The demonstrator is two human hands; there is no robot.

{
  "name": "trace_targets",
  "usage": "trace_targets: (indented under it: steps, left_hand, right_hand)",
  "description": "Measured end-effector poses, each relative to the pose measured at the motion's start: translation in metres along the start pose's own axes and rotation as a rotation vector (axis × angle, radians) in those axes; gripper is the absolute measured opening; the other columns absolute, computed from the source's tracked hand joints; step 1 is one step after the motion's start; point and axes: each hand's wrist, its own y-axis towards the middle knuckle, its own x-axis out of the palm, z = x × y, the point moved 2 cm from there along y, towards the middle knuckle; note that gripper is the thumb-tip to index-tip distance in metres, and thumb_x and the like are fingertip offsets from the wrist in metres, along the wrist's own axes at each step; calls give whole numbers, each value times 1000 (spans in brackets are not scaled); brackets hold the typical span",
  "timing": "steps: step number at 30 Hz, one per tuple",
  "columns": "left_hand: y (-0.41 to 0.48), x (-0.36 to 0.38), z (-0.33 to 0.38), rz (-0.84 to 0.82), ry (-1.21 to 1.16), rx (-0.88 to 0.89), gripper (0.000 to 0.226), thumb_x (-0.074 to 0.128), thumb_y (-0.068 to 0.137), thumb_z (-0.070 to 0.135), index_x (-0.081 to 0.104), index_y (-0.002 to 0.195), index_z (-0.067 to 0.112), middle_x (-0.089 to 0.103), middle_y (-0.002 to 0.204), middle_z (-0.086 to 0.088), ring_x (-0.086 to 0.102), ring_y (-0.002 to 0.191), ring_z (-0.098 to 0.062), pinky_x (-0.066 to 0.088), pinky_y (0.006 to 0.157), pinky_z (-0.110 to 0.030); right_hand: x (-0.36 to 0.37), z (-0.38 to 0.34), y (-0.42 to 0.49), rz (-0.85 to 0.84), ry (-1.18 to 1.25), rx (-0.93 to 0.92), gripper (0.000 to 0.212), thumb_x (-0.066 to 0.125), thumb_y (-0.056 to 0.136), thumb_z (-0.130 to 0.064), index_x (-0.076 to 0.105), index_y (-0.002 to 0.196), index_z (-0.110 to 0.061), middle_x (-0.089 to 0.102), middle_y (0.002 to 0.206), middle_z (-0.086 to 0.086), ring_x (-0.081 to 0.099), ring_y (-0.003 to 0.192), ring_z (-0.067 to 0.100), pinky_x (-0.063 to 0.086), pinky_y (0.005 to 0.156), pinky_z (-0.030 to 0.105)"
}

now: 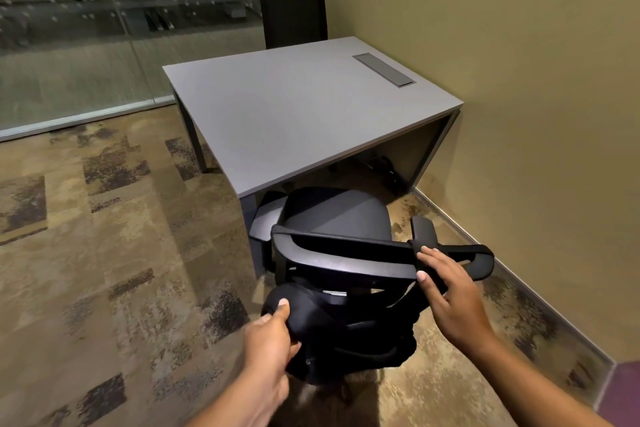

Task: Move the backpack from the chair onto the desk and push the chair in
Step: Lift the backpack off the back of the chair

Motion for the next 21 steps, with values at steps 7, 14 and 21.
trace_targets:
  steps: [7, 14, 21]
  left_hand:
    - [-19, 12, -5, -74, 120, 128, 27, 62, 95, 24, 64, 77, 5, 70, 75, -12, 64, 73, -30, 46, 60, -32]
    - [-25, 30, -27, -138, 152, 103, 22, 67, 92, 22, 53, 82, 8, 50, 72, -14, 48, 64, -25, 37, 52, -27]
    - [-48, 49, -29, -197, 237, 183, 29, 70, 87, 32, 57, 76, 9, 52, 65, -12, 49, 58, -24, 36, 54, -31]
  right_hand:
    - [-2, 9, -35, 282, 300, 564, 14, 72, 81, -18, 59, 82, -22, 63, 86, 1, 61, 82, 20, 49, 69, 35]
    - [-9, 12, -28, 169, 598, 597, 24, 69, 82, -2, 50, 70, -11, 50, 64, 2, 45, 62, 16, 38, 60, 31]
    - [-37, 46, -29, 334, 678, 671, 18, 64, 83, 7, 61, 77, -10, 65, 75, 7, 58, 72, 16, 46, 71, 27]
